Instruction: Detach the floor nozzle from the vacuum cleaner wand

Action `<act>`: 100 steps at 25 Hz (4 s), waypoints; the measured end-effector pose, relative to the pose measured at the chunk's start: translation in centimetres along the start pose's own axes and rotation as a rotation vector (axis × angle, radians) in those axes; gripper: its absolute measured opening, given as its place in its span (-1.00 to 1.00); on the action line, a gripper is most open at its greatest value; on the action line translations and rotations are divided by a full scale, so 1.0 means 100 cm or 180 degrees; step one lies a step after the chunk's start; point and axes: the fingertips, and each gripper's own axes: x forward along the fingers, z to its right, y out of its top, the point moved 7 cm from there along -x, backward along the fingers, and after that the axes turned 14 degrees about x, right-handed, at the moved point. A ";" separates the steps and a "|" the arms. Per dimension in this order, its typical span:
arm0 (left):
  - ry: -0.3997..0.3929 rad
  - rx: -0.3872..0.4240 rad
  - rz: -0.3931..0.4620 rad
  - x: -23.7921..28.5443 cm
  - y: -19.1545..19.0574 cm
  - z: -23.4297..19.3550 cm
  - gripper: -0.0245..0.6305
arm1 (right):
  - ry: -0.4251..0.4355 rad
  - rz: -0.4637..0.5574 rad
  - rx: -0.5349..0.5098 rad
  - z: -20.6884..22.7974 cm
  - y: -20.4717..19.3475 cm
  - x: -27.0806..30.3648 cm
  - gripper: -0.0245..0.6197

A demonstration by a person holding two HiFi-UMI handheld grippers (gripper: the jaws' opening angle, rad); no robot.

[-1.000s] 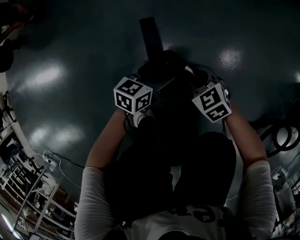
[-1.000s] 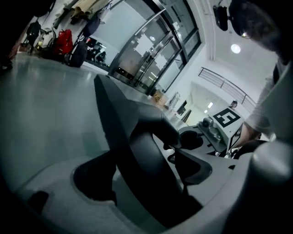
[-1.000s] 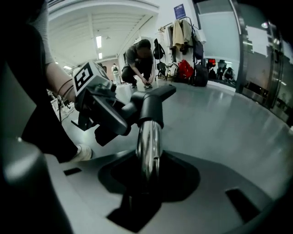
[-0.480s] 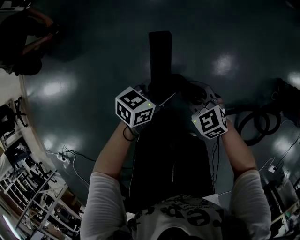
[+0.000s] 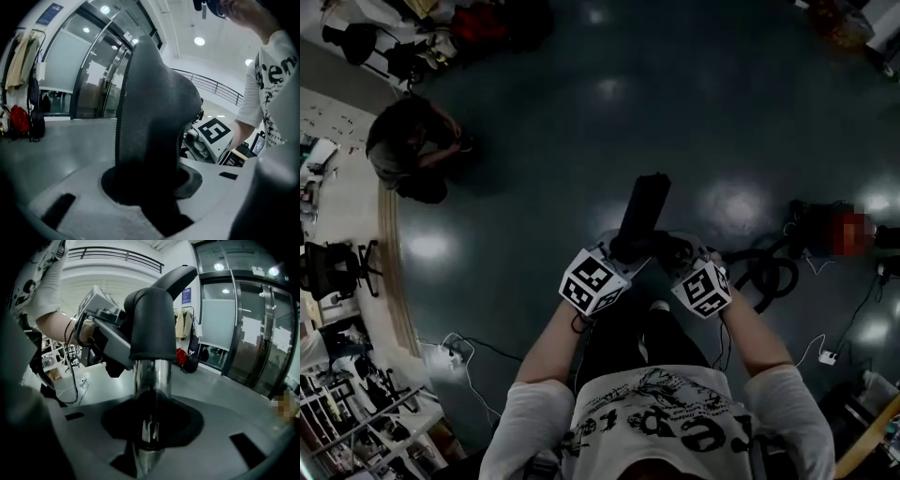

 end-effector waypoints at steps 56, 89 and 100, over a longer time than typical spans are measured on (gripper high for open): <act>0.0957 -0.1403 -0.0142 -0.014 -0.130 -0.038 -0.56 | -0.0393 -0.0682 0.0281 0.049 -0.106 0.057 -0.55; 0.0678 -0.2900 -0.0788 0.198 -0.782 -0.229 -0.56 | 0.0063 -0.1416 0.0098 0.085 -0.495 0.564 -0.55; 0.0701 -0.3081 -0.0712 0.204 -0.803 -0.231 -0.56 | -0.0078 -0.1590 0.0093 0.091 -0.534 0.586 -0.54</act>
